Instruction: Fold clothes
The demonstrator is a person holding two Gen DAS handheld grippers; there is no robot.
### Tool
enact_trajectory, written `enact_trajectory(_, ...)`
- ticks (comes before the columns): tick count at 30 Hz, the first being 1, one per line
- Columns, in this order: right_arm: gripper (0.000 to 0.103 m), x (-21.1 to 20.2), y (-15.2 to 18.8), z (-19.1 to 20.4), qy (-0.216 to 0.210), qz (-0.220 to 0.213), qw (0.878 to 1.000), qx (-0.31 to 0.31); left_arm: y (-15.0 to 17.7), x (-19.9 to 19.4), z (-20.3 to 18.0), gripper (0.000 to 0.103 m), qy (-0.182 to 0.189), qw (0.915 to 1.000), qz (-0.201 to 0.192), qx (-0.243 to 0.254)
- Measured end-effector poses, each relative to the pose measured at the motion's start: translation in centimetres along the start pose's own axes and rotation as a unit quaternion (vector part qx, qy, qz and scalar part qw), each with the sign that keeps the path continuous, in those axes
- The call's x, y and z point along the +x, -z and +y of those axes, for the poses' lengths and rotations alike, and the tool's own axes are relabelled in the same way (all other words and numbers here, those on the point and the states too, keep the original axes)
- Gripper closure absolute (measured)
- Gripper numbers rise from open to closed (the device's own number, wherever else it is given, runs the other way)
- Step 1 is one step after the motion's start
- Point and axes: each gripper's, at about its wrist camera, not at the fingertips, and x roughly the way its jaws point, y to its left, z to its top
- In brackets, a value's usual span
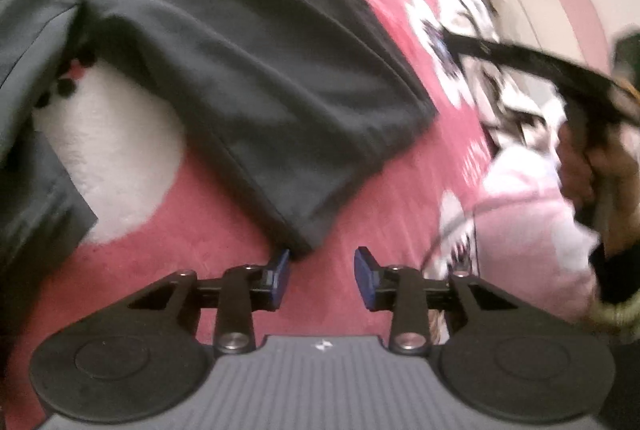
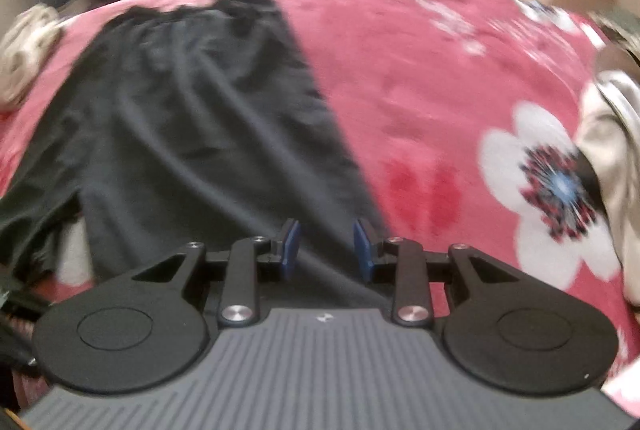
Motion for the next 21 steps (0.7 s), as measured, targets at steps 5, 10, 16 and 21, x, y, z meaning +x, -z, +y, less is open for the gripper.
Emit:
enact_trajectory(5, 0.074, 0.3, 0.1, -0.2, 0.002, 0.002, 1.000, -0.001, -0.9, 1.9, 1.2, 0.097, -0.017, 0.9980, 0.006, -0.061)
enact_trajectory(10, 0.074, 1.3, 0.3, -2.0, 0.023, 0.012, 0.999, 0.028, -0.5, 1.6, 0.9, 0.101, -0.036, 0.9982, -0.009, -0.046)
enact_trajectory(16, 0.074, 2.5, 0.2, -2.0, 0.022, 0.017, 0.999, 0.031, 1.2, 1.2, 0.1, 0.102, -0.035, 0.9993, 0.013, -0.007)
enact_trajectory(21, 0.074, 3.6, 0.0, -0.3, 0.004, 0.015, 1.000, -0.007, 2.0, 1.8, 0.2, 0.101, -0.046, 0.9987, 0.021, 0.007)
